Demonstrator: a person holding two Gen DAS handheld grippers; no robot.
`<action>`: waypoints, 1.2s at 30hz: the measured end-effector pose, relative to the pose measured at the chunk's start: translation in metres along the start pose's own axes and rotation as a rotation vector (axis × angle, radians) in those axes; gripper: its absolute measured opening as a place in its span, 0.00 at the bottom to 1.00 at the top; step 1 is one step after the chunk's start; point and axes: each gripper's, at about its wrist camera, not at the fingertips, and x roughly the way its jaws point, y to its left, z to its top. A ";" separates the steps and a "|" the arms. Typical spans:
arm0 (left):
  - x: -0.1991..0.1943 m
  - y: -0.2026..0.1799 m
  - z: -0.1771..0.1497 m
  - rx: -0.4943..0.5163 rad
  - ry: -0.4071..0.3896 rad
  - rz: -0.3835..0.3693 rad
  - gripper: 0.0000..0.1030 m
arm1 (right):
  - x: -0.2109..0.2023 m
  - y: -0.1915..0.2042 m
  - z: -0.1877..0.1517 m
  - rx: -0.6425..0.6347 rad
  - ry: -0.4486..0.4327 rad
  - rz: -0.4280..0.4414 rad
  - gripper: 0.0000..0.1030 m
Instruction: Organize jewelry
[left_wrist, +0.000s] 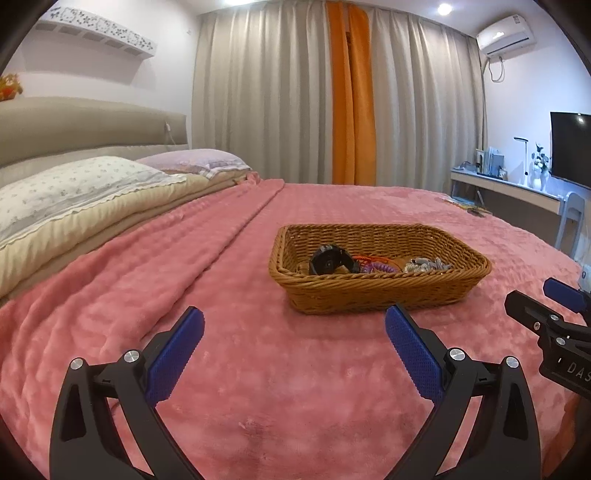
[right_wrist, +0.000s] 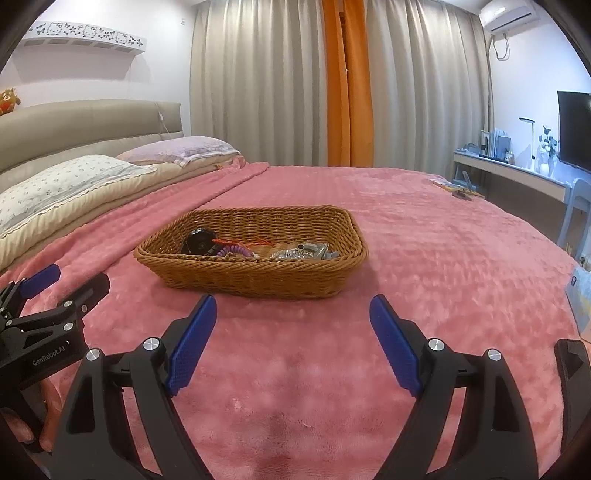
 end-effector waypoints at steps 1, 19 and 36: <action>0.000 0.000 0.000 -0.002 0.001 0.001 0.93 | 0.000 0.000 0.000 0.000 0.000 0.000 0.78; 0.002 -0.001 -0.001 -0.002 0.014 0.002 0.93 | 0.000 0.001 0.001 -0.003 0.004 -0.005 0.83; 0.002 -0.002 -0.002 -0.002 0.017 0.001 0.93 | 0.000 0.001 0.001 -0.002 0.005 -0.006 0.83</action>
